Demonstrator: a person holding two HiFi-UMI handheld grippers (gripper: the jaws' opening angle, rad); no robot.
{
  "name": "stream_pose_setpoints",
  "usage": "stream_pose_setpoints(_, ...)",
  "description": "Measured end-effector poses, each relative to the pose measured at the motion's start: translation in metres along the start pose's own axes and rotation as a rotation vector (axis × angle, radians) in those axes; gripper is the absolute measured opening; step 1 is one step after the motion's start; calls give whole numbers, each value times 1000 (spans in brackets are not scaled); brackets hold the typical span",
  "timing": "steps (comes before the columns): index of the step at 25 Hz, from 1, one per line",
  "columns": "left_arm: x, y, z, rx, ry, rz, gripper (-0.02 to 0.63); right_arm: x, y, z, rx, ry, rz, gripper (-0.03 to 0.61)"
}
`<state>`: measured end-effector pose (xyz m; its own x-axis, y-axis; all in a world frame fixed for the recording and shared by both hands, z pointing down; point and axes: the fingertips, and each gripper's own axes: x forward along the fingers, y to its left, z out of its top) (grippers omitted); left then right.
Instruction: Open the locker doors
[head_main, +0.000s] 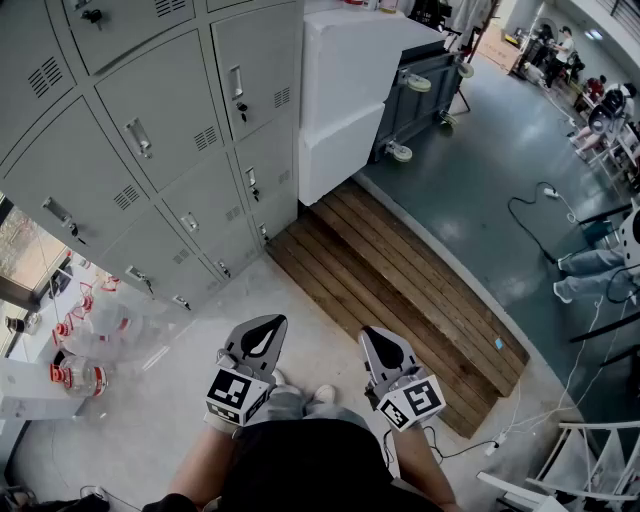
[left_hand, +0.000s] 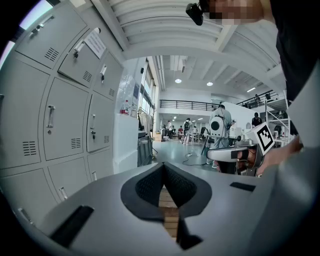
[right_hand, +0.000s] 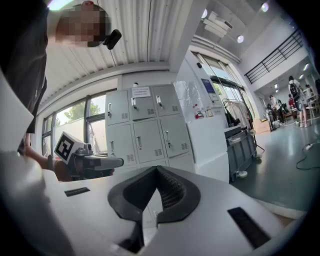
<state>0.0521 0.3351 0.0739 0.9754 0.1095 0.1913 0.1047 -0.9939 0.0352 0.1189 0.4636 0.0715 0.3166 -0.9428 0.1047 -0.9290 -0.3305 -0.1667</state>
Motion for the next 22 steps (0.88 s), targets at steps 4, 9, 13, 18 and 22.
stream_pose_setpoints(4,1,26,-1,-25,-8,-3,17,25,9,-2,-15,11,2,26)
stream_pose_setpoints(9,-5,66,-2,-23,-15,-13,17,63,20,5,-13,6,-5,26)
stream_pose_setpoints(13,-13,101,-10,-38,-18,-25,17,93,23,8,45,-11,-18,26)
stream_pose_setpoints(18,-20,146,-26,-40,10,2,17,134,20,-4,62,35,-45,28)
stream_pose_setpoints(22,-25,179,-43,-53,53,56,17,170,18,-17,99,71,-33,28)
